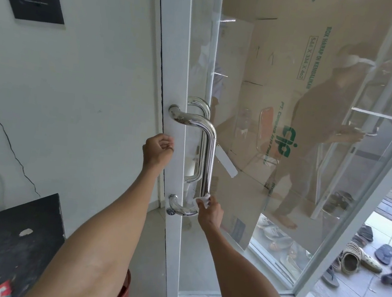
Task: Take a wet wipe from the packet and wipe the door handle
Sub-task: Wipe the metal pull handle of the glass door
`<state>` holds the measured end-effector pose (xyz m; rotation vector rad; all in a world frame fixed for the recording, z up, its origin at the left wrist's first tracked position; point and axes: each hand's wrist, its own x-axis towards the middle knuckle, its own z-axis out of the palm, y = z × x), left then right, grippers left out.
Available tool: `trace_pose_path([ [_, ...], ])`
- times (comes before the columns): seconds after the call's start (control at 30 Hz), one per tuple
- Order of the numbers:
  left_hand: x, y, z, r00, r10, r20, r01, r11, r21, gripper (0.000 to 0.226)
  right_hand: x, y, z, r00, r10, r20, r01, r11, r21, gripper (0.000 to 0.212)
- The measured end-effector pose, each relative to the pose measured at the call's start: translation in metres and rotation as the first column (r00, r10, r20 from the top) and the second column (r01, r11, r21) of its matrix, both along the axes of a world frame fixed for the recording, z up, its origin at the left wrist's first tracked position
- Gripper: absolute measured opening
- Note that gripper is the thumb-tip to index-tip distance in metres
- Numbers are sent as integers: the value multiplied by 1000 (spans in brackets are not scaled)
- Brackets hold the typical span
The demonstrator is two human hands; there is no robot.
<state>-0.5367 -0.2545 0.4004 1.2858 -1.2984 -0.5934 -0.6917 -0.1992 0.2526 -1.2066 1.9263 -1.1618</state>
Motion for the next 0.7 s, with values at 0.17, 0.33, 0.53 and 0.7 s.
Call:
trace_pose_path([
  [0.17, -9, 7, -33, 998, -54, 27, 50, 993, 107, 21, -5, 3, 8, 1000, -2, -4, 2, 1000, 24, 33],
  [0.33, -15, 15, -51, 982, -152, 112, 126, 969, 212, 15, -4, 2, 13, 1000, -30, 10, 30, 1000, 1, 33],
  [0.53, -31, 32, -69, 965, -225, 138, 172, 932, 319, 18, 1, 4, 34, 993, -112, -39, 102, 975, -199, 23],
  [0.7, -44, 53, -98, 970, -192, 147, 129, 925, 357, 28, -7, 8, 19, 996, -31, -82, 21, 992, -126, 22],
])
